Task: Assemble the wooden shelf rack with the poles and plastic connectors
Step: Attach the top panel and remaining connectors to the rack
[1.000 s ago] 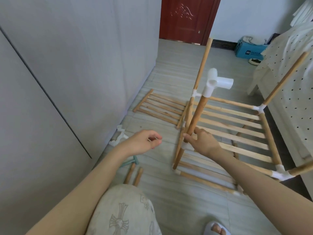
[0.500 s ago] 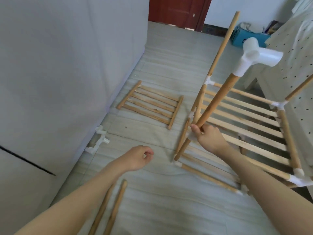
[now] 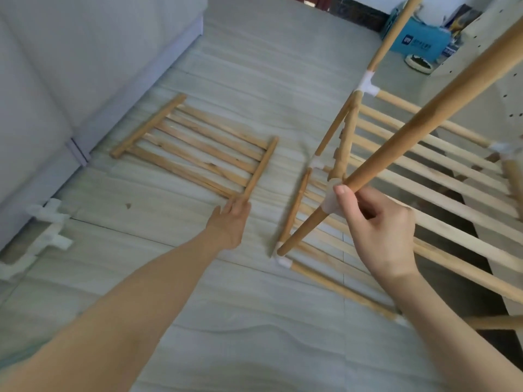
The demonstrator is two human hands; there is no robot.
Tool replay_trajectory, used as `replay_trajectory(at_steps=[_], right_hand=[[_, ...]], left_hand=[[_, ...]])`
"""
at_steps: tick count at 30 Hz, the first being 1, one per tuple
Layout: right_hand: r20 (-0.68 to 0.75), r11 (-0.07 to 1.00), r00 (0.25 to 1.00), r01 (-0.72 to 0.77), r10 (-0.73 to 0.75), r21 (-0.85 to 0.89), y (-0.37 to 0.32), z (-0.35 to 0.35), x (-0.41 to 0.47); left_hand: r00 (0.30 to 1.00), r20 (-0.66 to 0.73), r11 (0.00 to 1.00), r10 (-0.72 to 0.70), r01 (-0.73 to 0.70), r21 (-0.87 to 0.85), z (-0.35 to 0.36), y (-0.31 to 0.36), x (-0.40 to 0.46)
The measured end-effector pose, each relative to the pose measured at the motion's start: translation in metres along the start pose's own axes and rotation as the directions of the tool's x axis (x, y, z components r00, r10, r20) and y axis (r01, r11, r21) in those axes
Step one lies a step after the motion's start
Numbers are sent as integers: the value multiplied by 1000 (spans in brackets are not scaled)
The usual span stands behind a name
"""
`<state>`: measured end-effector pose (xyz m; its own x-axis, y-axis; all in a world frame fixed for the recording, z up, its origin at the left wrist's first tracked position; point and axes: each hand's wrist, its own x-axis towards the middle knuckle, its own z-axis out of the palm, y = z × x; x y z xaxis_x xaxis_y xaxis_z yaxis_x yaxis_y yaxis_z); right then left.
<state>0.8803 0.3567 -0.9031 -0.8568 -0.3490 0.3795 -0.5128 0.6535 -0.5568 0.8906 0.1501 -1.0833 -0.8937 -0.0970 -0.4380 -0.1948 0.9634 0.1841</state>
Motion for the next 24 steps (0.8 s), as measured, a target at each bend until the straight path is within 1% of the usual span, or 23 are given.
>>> replay_trajectory(at_steps=[4, 7, 9, 11, 13, 15, 17, 18, 20, 22, 24], right_hand=[[-11, 1000, 1000, 19, -19, -4, 0, 3, 0], [-23, 1000, 1000, 12, -12, -23, 0, 3, 0], [-33, 999, 999, 4, -6, -41, -2, 3, -2], [-37, 998, 999, -5, 2, -63, -4, 2, -2], [-48, 995, 999, -5, 0, -100, -3, 2, -2], [-40, 988, 999, 1, -8, -157, 0, 3, -4], [-19, 976, 1000, 18, -23, -218, 3, 3, -5], [-13, 972, 999, 25, -29, -234, 4, 3, -5], [-3, 970, 999, 45, -47, -239, 3, 2, -6], [39, 957, 993, 118, -111, -264, 2, -1, -11], [123, 892, 977, 209, -174, -401, 1, -2, -23]], left_hand=[[999, -53, 997, -7, 11, 74, 16, 0, 15], [995, -95, 999, -2, 6, 46, 19, 3, 7], [989, -149, 999, -3, 9, 40, 23, 9, -7], [972, -232, 999, -27, 37, 39, 29, 14, -23], [962, -265, 998, -62, 67, 8, 33, 16, -34], [962, -240, 988, -133, 110, -106, 33, 16, -38], [964, -171, 947, -206, 152, -282, 30, 16, -36], [967, -128, 923, -219, 163, -348, 27, 17, -36], [970, -68, 895, -233, 186, -406, 18, 19, -40], [962, -62, 871, -264, 211, -445, 1, 18, -50], [952, -98, 870, -289, 219, -441, -21, 11, -67]])
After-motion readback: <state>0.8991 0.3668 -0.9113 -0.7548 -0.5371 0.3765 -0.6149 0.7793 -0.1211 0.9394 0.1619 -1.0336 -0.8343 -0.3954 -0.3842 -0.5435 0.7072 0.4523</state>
